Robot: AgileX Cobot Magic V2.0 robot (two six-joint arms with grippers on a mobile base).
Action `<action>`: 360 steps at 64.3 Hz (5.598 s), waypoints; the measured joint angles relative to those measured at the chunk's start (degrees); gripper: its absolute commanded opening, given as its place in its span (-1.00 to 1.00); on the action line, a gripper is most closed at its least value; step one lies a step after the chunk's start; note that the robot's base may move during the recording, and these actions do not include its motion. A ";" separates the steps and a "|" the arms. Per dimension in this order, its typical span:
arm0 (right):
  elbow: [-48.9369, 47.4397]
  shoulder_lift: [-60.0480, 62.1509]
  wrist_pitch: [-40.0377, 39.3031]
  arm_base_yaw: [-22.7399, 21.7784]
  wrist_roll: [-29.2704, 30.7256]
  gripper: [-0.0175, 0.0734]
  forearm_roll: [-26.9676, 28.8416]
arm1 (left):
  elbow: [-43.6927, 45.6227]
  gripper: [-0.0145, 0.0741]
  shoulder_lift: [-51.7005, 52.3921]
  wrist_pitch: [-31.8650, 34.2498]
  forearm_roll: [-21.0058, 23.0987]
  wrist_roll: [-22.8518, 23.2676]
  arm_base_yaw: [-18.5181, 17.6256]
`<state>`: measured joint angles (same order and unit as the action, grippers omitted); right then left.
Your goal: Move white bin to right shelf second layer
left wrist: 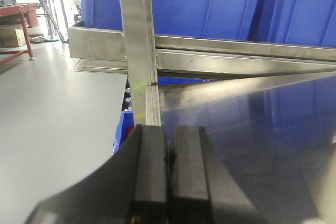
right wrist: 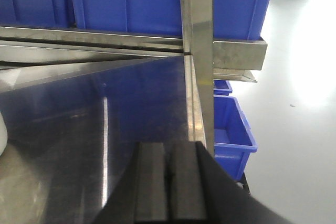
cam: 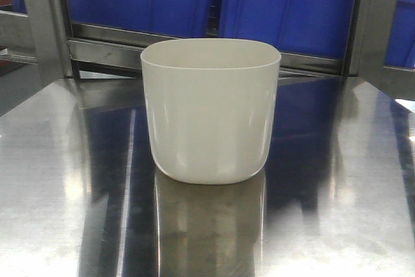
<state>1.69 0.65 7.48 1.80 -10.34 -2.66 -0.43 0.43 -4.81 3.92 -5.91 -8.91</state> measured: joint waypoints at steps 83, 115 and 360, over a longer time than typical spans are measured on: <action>0.00 0.00 0.00 0.00 0.00 -0.54 0.00 | 0.00 -0.48 0.00 0.00 0.00 0.00 0.00; 0.00 0.00 0.00 0.00 0.00 -0.54 0.00 | 0.00 -0.48 0.00 0.00 0.00 0.00 0.00; -76.10 -93.61 38.88 28.92 -0.80 0.40 7.02 | 0.00 -0.48 0.00 0.00 0.00 0.00 0.00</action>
<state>-74.41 -92.95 46.35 30.72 -11.13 4.36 -0.43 0.43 -4.81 3.92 -5.91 -8.91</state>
